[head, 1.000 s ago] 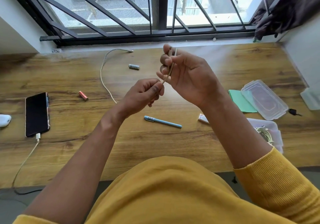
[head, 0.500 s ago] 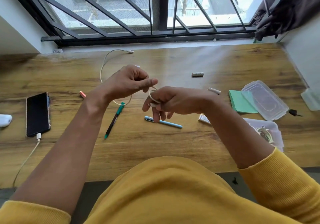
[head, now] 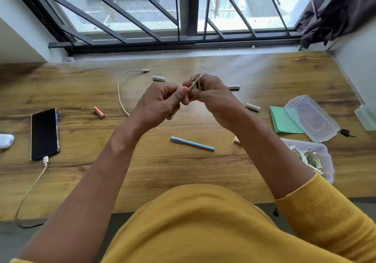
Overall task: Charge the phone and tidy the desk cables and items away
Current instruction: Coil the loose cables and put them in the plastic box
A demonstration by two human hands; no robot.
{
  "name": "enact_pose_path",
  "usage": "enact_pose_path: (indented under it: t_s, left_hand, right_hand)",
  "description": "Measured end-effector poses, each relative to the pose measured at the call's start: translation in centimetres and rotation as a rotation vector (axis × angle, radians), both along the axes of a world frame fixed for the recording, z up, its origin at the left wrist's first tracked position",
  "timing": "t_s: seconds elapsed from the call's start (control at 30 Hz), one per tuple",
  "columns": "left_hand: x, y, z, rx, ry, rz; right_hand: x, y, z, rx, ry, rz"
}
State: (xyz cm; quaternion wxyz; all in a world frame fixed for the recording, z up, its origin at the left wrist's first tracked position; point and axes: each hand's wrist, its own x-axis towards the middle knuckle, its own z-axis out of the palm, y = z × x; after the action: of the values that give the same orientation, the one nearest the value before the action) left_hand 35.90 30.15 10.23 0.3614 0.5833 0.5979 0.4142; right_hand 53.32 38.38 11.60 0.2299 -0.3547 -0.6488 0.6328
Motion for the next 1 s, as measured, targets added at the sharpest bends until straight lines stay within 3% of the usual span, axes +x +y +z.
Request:
enact_pose_path:
  t_s: [0.3,0.4,0.7,0.8,1.0]
  left_hand:
    - [0.5,0.2,-1.4,0.013,-0.059,0.074]
    - [0.6,0.2,-1.9,-0.008,-0.116,0.053]
    - [2.0,0.6,-2.1,-0.036,-0.166,-0.04]
    - [1.0,0.7,-1.8,-0.05,-0.027,-0.047]
    - [-2.8,1.3,0.5,-0.008,0.268,-0.011]
  right_hand:
    - [0.2,-0.2,1.0,-0.409,0.497,0.01]
    - [0.5,0.2,1.5,-0.469,0.566,0.044]
    - [0.8,0.3,2.0,-0.569,0.609,0.126]
    - [1.4,0.7,2.4,-0.564,0.559,0.243]
    - [1.8,0.8,3.3,-0.349,0.296,0.54]
